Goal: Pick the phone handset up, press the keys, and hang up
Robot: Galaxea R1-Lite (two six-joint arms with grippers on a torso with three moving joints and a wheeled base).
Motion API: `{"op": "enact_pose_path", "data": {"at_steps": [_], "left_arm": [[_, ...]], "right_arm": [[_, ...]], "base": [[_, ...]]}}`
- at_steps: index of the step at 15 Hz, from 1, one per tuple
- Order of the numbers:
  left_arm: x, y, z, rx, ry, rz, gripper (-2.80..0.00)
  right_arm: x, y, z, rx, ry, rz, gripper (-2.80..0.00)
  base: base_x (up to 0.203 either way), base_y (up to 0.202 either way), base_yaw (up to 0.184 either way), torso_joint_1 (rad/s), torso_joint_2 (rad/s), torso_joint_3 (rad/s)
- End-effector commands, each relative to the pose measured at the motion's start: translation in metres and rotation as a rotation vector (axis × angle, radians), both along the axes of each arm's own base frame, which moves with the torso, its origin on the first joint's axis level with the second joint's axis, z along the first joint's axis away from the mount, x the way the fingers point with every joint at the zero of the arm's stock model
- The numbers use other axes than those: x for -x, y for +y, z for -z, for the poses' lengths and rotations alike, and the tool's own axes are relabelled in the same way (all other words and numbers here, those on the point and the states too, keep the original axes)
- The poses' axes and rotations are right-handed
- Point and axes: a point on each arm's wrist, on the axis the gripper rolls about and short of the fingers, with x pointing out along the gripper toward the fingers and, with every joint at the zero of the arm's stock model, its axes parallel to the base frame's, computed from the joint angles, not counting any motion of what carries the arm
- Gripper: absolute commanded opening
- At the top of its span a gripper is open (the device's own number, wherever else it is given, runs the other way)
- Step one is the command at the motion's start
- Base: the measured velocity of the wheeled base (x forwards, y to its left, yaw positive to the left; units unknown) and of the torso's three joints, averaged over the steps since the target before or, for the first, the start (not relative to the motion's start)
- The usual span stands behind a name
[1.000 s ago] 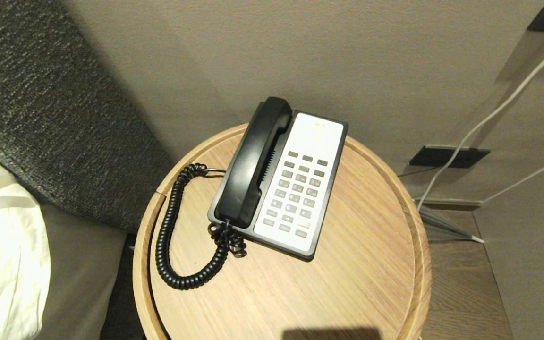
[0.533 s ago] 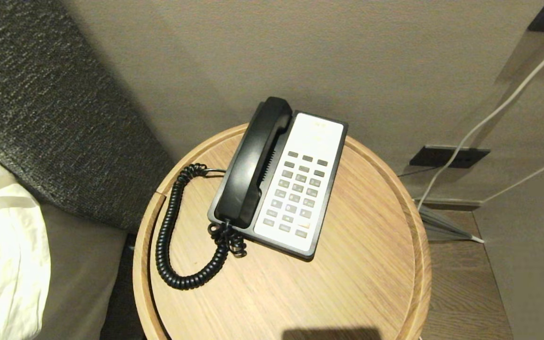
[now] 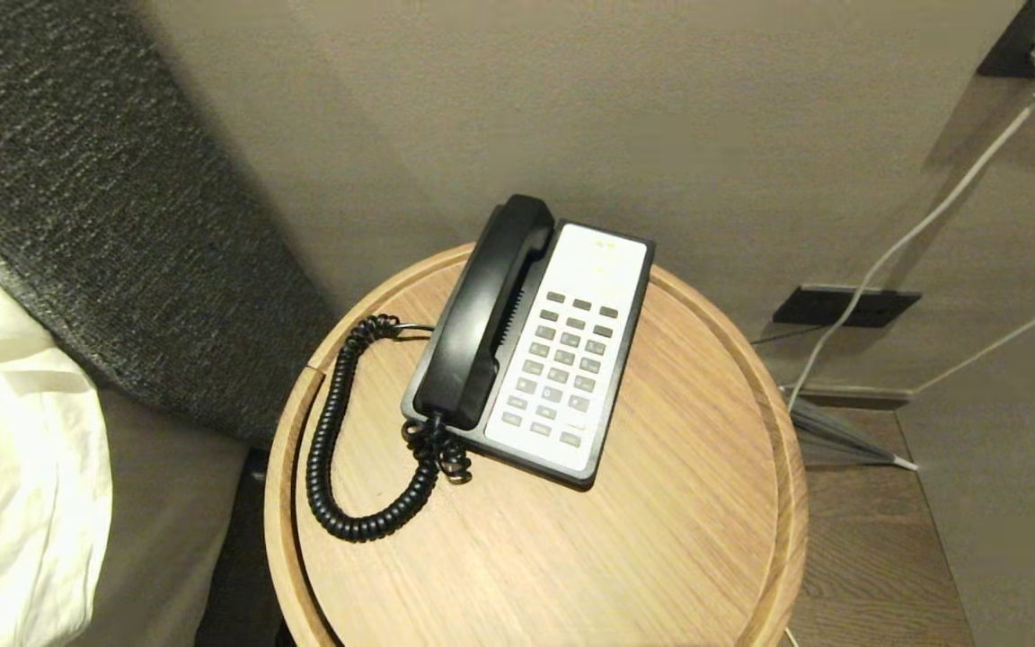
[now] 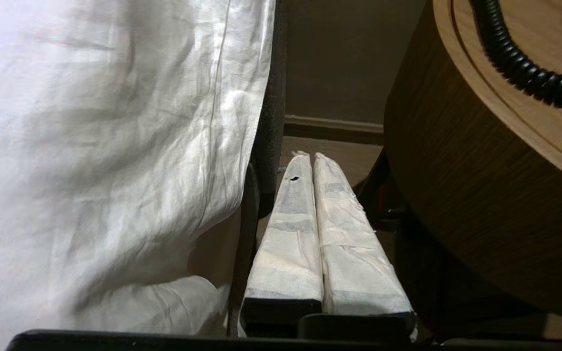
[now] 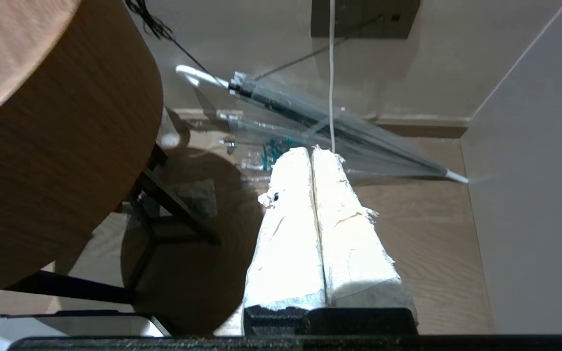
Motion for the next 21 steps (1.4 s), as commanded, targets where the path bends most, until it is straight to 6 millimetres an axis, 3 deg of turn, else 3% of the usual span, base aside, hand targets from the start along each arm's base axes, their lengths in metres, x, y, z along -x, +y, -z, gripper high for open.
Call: {"op": "enact_pose_path", "data": {"at_steps": [1, 21], "left_arm": [[-0.0032, 0.0, 0.011, 0.011, 0.038, -0.001, -2.8], [-0.0032, 0.0001, 0.011, 0.011, 0.038, -0.003, -2.8]], "right_arm": [[-0.0019, 0.0, 0.0058, 0.0, 0.024, 0.0, -2.8], [-0.0019, 0.0, 0.0058, 0.0, 0.024, -0.002, -2.8]], "base": [[0.0, 0.0, 0.0, -0.002, 0.0, 0.198], [0.0, 0.0, 0.0, 0.003, 0.0, 0.2]]}}
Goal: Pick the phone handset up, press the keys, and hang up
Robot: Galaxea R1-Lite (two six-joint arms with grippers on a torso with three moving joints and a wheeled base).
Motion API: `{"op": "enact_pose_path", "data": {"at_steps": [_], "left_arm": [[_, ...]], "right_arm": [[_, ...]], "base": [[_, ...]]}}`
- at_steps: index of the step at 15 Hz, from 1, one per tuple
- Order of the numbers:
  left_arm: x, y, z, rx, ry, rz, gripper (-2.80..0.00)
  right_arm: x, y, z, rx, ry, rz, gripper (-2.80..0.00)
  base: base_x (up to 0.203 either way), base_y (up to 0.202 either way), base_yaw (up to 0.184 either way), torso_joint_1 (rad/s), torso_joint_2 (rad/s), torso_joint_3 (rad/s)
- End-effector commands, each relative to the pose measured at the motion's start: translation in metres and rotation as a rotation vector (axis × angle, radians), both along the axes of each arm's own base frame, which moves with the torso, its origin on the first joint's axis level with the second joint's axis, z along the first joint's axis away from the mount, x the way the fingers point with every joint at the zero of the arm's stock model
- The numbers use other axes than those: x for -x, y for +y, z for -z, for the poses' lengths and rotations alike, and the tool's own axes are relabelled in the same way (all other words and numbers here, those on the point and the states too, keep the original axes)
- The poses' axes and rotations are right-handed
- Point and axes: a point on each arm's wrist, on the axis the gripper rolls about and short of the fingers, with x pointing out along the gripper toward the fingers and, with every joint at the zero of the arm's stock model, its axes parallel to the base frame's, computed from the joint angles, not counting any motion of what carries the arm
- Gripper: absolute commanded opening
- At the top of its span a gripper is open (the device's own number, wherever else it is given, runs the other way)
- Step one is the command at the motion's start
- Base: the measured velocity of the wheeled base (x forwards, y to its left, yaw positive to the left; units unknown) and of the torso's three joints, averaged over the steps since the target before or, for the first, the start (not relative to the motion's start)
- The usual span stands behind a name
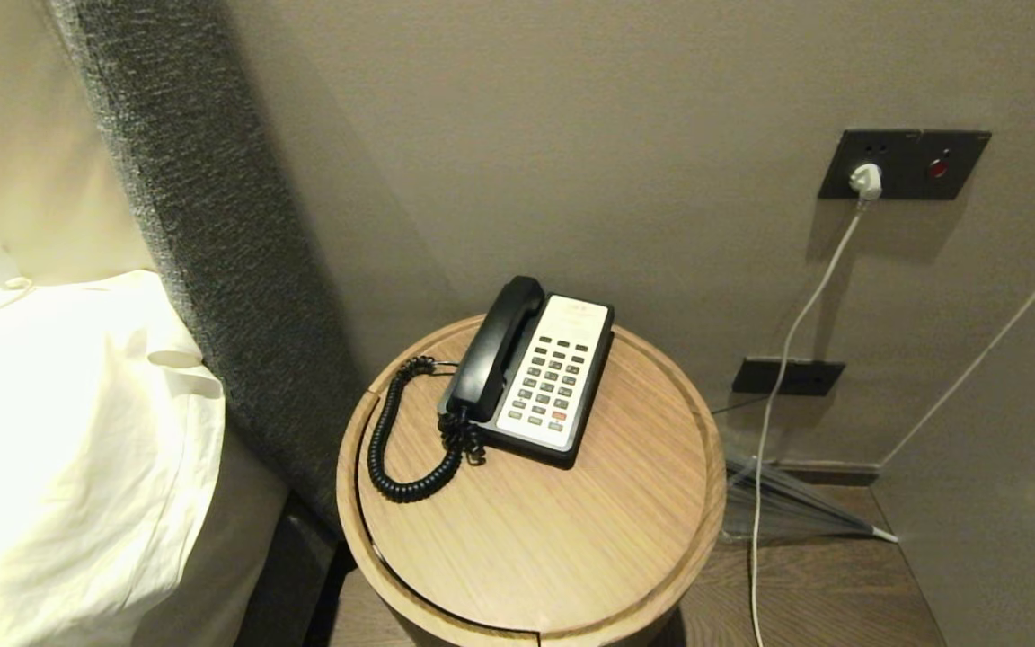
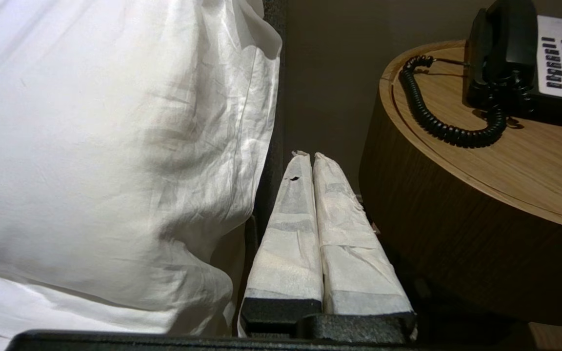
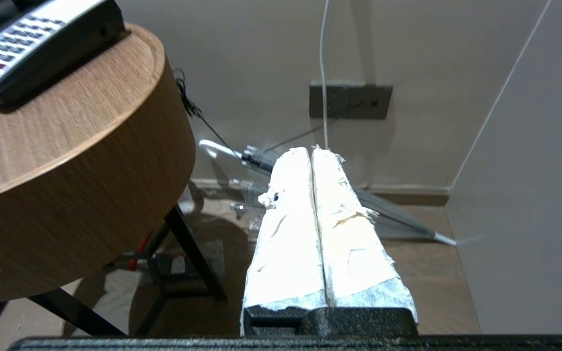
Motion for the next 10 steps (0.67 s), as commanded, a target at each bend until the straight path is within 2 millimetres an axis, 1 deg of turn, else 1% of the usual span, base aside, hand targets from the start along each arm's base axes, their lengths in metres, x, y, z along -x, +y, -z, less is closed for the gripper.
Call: {"op": "enact_pose_path", "data": {"at_steps": [1, 10], "left_arm": [[-0.0032, 0.0, 0.011, 0.0, 0.039, 0.0, -2.8], [-0.0032, 0.0, 0.011, -0.001, 0.039, 0.0, -2.8]], "right_arm": [[-0.0018, 0.0, 0.0058, 0.0, 0.023, -0.001, -2.8], [-0.0018, 0.0, 0.0058, 0.0, 0.023, -0.001, -2.8]], "base": [[0.0, 0.0, 0.0, 0.004, 0.0, 0.184], [0.0, 0.0, 0.0, 0.003, 0.0, 0.202]]}}
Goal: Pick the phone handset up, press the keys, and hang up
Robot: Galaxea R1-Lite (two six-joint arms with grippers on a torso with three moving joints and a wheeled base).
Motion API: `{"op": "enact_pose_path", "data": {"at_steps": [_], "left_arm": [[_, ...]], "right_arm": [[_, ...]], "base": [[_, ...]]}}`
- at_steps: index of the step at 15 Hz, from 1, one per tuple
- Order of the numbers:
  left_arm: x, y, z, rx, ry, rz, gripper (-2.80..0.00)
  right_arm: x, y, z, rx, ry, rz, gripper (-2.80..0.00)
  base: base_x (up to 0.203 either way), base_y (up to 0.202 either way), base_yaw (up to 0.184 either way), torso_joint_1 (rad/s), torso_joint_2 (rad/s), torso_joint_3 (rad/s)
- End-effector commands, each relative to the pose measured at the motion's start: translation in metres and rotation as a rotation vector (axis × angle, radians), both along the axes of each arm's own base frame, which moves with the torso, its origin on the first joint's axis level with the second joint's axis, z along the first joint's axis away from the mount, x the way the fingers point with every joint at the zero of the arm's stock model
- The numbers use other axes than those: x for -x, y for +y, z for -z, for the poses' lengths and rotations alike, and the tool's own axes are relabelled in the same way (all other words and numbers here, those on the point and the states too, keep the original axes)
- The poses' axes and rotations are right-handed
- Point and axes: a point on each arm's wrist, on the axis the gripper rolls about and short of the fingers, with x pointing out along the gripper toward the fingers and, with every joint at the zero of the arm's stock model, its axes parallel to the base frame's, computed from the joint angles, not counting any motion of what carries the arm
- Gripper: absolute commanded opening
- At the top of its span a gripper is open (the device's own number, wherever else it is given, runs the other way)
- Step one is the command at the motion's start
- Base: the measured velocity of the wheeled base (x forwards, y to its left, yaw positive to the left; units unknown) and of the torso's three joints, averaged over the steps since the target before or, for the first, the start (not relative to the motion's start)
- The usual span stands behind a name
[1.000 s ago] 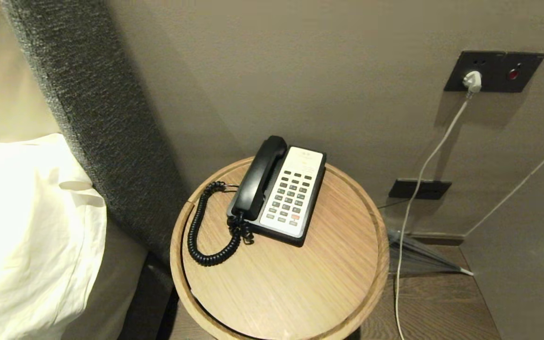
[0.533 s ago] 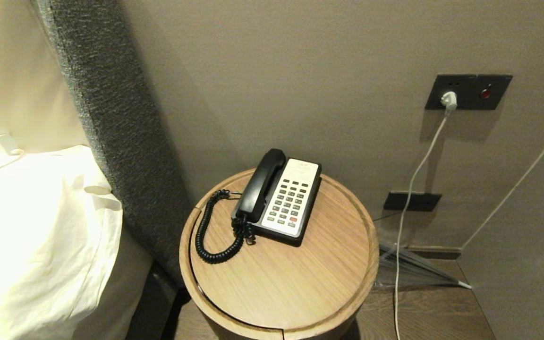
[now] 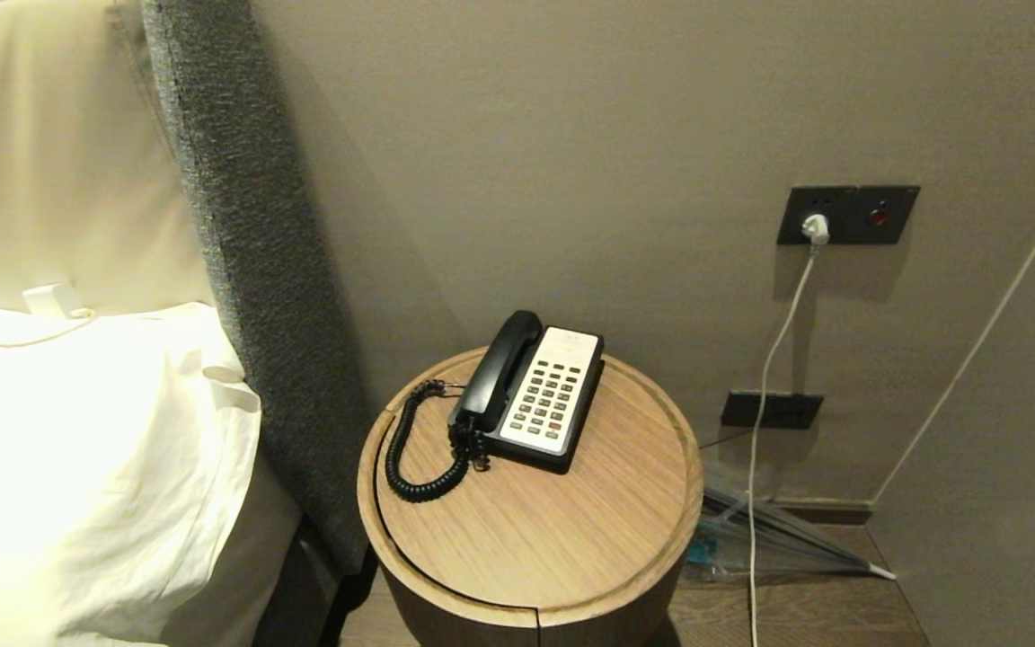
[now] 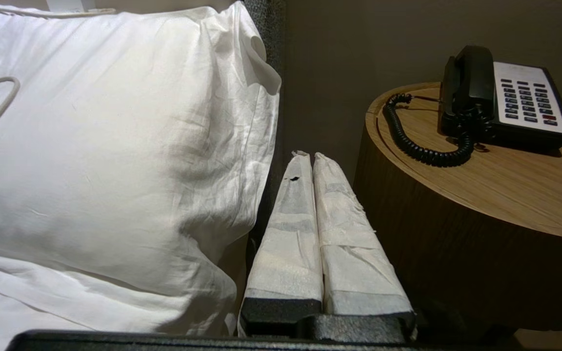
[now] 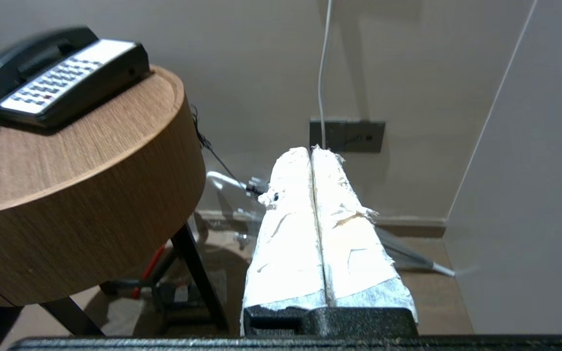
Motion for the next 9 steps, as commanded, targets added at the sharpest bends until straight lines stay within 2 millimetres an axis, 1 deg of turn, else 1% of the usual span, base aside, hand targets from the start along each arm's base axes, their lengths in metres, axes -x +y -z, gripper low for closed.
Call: {"op": "enact_pose_path", "data": {"at_steps": [1, 4, 9], "left_arm": [[-0.0032, 0.0, 0.011, -0.001, 0.039, -0.001, -2.8], [-0.0032, 0.0, 0.011, -0.001, 0.039, 0.0, -2.8], [-0.0032, 0.0, 0.011, -0.001, 0.039, 0.0, -2.8]], "right_arm": [[-0.0018, 0.0, 0.006, 0.0, 0.023, 0.001, -2.8], [-0.0018, 0.0, 0.006, 0.0, 0.023, 0.001, -2.8], [-0.0018, 0.0, 0.006, 0.0, 0.023, -0.001, -2.8]], "base": [[0.0, 0.0, 0.0, 0.0, -0.01, 0.202], [0.0, 0.0, 0.0, 0.002, 0.01, 0.093], [0.0, 0.0, 0.0, 0.0, 0.0, 0.005]]}}
